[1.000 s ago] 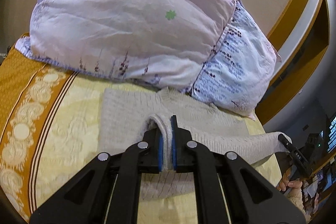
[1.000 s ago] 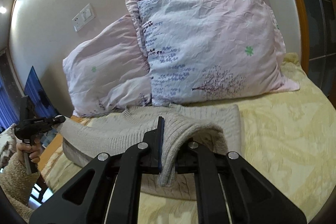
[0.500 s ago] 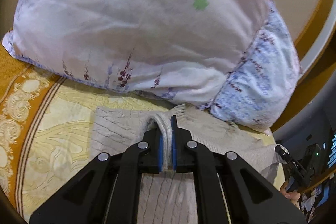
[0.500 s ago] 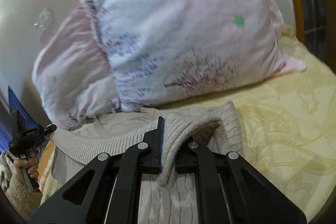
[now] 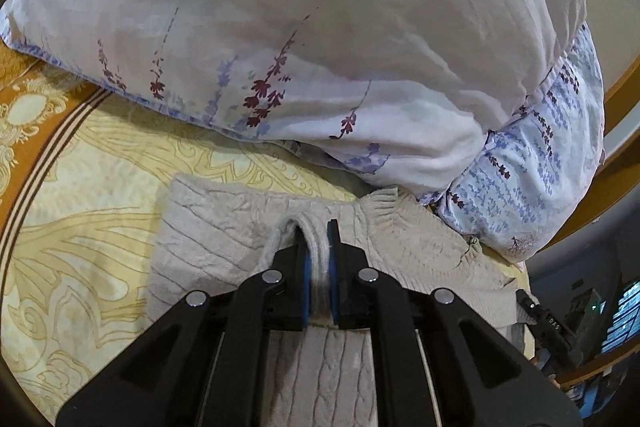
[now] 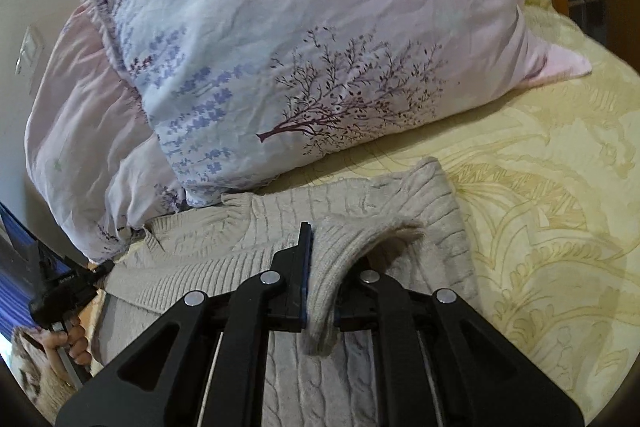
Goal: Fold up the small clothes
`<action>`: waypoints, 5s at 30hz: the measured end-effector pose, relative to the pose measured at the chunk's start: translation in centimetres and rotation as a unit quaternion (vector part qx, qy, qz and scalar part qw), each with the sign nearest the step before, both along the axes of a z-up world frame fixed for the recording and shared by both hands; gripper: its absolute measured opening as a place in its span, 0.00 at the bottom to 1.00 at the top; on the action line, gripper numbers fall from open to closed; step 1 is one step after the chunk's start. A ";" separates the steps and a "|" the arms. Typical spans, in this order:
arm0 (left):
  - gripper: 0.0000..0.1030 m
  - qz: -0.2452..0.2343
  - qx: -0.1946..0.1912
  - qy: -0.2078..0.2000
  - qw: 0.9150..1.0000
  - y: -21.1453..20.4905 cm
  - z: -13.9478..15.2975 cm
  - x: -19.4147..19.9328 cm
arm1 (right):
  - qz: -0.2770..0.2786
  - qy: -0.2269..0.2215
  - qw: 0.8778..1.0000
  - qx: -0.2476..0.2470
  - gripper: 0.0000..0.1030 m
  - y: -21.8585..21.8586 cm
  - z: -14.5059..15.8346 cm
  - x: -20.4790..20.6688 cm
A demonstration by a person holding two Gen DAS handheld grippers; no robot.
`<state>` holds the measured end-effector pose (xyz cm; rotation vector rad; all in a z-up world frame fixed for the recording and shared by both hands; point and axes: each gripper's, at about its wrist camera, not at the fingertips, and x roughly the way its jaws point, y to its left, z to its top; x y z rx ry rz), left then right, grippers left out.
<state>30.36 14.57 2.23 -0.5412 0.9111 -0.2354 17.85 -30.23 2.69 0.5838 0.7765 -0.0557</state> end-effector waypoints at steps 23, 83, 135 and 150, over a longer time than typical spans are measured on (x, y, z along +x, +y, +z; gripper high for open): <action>0.60 -0.061 0.165 -0.040 0.984 0.7 2.6 -8.3 | 0.028 0.010 0.997 -0.073 0.41 -1.7 1.5 -7.5; 0.07 -0.127 0.136 0.010 0.983 0.6 1.2 -10.5 | 0.016 0.023 0.996 -0.080 0.10 -0.9 1.1 -11.8; 0.78 -0.034 0.081 -0.004 0.996 3.4 2.9 -8.7 | 0.095 0.063 0.984 -0.136 0.78 7.5 0.5 -4.7; 0.78 -0.014 0.012 0.053 0.998 4.7 0.1 -6.1 | 0.106 0.057 0.977 -0.177 0.78 11.6 0.1 -2.5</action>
